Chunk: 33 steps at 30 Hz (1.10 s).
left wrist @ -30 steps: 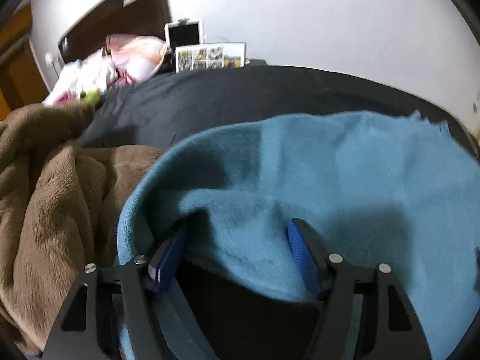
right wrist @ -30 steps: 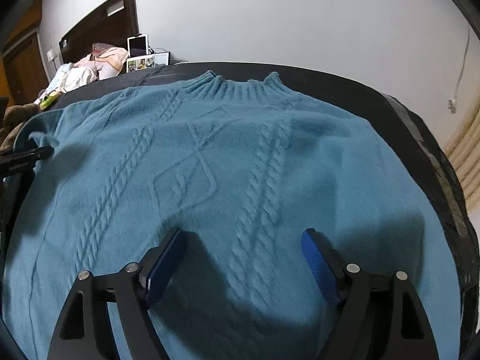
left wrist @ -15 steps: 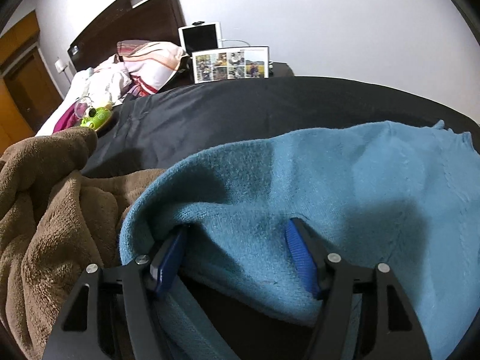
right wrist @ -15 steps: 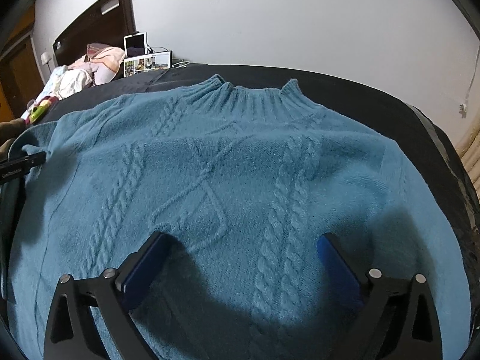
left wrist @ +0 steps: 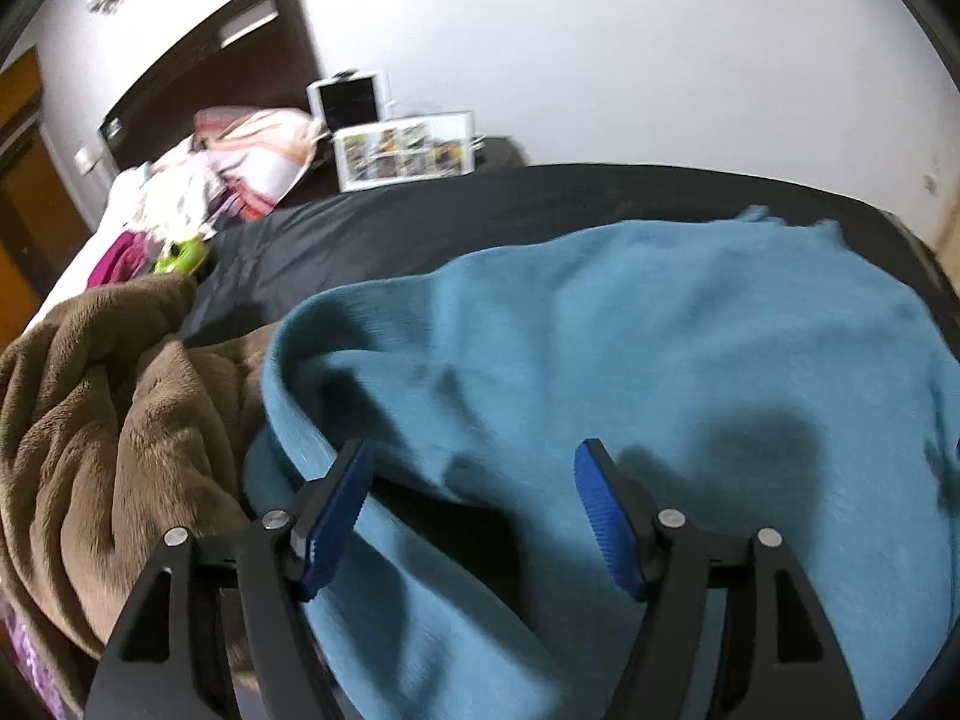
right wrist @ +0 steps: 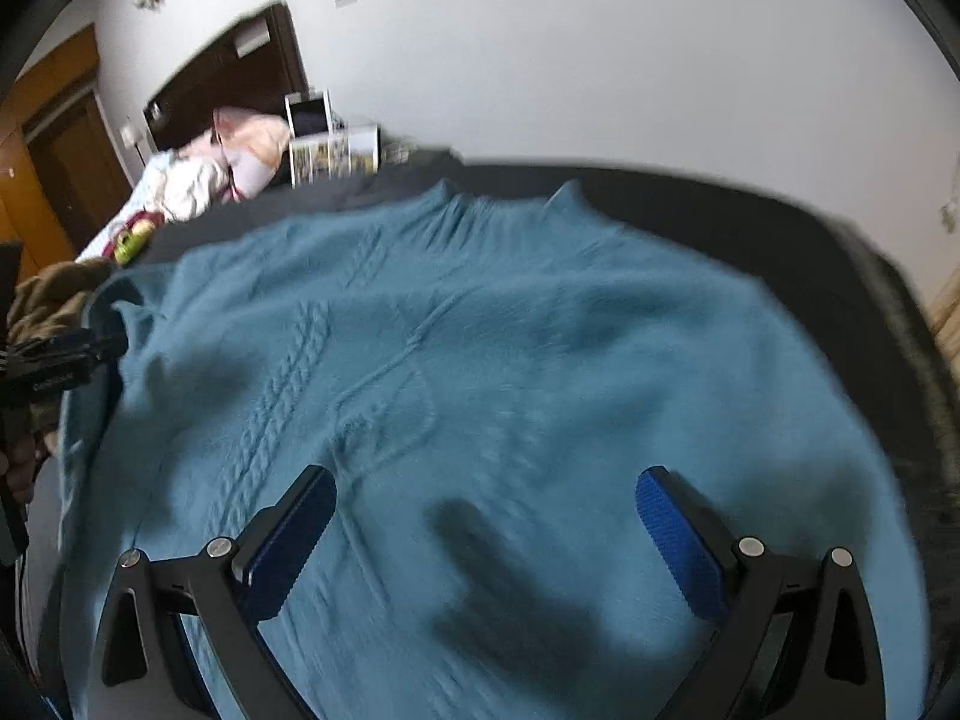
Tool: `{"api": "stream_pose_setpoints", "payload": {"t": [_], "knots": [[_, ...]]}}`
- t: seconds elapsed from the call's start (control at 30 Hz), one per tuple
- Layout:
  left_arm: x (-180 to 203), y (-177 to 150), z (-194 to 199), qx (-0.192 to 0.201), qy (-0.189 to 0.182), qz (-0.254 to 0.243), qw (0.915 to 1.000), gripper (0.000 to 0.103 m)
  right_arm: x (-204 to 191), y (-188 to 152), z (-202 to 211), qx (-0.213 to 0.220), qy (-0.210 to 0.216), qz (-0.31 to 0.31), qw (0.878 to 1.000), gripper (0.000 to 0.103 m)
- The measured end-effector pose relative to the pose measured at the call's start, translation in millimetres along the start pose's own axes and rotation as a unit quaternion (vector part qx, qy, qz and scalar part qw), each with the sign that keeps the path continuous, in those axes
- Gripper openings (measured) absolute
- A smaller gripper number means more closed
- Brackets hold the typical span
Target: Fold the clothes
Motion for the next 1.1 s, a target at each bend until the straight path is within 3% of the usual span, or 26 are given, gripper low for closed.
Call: {"api": "stream_pose_setpoints", "payload": {"t": [0.17, 0.27, 0.37, 0.57, 0.8, 1.1], "knots": [[54.6, -7.9, 28.5, 0.02, -0.05, -0.042, 0.9976, 0.079, 56.2, -4.7, 56.3, 0.032, -0.059, 0.012, 0.998, 0.102], [81.6, -20.1, 30.3, 0.014, -0.076, -0.045, 0.996, 0.079, 104.0, -29.2, 70.0, 0.016, -0.127, 0.015, 0.992, 0.102], [97.6, -31.8, 26.1, 0.004, -0.091, -0.036, 0.9952, 0.079, 128.7, -54.0, 66.5, -0.012, -0.146, 0.004, 0.989, 0.102], [100.1, -50.9, 9.6, -0.025, -0.079, -0.021, 0.9963, 0.079, 136.6, -73.5, 41.1, -0.037, -0.18, 0.036, 0.982, 0.102], [89.4, -60.9, 5.1, -0.024, -0.077, -0.007, 0.9968, 0.081, 178.7, -65.9, 28.8, -0.04, -0.183, -0.017, 0.982, 0.102], [83.1, -66.3, 9.7, -0.005, -0.083, -0.017, 0.9964, 0.089, 248.3, -35.4, 14.6, -0.041, -0.294, -0.038, 0.954, 0.102]]}}
Point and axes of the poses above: each gripper's, at about its wrist camera, not at the fingertips, and z roughly against the way its jaws point, x to its right, y to its top, the point moved 7 cm from there along -z, roughly the way its jaws point, and after that the axes turned 7 degrees about x, right-handed, at the moved point
